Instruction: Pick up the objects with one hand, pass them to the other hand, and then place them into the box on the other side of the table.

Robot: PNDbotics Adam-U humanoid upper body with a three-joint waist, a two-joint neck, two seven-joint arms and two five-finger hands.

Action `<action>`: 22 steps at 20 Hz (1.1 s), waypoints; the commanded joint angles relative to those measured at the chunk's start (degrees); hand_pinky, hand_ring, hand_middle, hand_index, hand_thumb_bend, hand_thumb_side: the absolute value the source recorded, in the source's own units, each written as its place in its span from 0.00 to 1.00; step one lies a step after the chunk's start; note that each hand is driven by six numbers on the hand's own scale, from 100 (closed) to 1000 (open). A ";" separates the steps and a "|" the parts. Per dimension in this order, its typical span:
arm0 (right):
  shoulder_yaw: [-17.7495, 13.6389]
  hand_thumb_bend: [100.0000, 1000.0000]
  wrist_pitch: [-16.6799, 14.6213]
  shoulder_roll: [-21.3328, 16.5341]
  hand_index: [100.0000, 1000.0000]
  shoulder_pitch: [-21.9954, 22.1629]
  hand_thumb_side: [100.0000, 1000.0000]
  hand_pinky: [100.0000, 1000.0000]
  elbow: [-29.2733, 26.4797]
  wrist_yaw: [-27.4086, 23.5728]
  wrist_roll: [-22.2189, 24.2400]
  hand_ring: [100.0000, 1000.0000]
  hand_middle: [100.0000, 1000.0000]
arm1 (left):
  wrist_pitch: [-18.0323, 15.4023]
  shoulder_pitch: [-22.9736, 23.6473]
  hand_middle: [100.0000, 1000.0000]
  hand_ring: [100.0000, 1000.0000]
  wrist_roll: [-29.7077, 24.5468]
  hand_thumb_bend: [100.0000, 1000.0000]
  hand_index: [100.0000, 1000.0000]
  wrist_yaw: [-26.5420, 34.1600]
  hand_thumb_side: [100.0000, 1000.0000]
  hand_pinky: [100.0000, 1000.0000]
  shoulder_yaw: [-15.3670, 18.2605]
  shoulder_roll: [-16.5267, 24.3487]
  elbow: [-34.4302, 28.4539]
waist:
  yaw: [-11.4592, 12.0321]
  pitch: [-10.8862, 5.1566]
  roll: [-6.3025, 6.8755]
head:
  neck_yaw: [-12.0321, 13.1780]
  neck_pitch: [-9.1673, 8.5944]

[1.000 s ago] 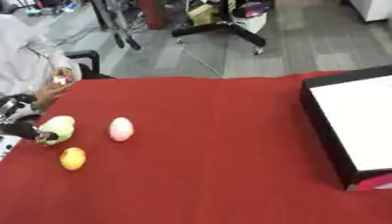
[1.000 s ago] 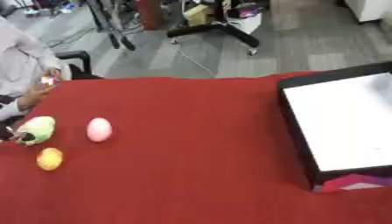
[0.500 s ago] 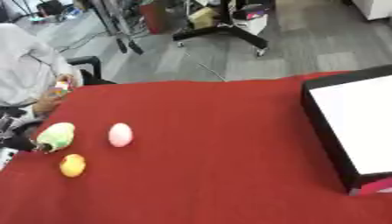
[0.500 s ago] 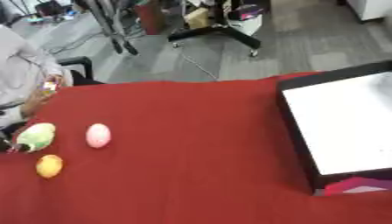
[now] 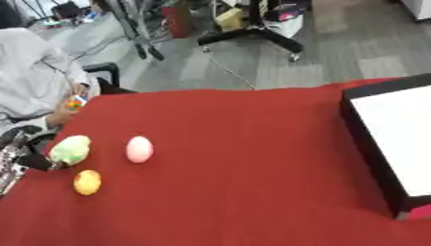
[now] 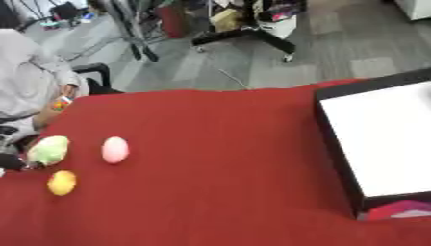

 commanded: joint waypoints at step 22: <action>-0.76 0.53 -0.50 -0.66 0.96 -0.25 0.31 0.94 -1.64 2.24 0.25 1.00 1.00 | 0.47 -0.91 0.85 0.92 6.40 0.67 0.85 -3.08 0.00 0.90 1.55 2.42 -2.55 | -2.25 3.18 1.85 | -0.83 -3.19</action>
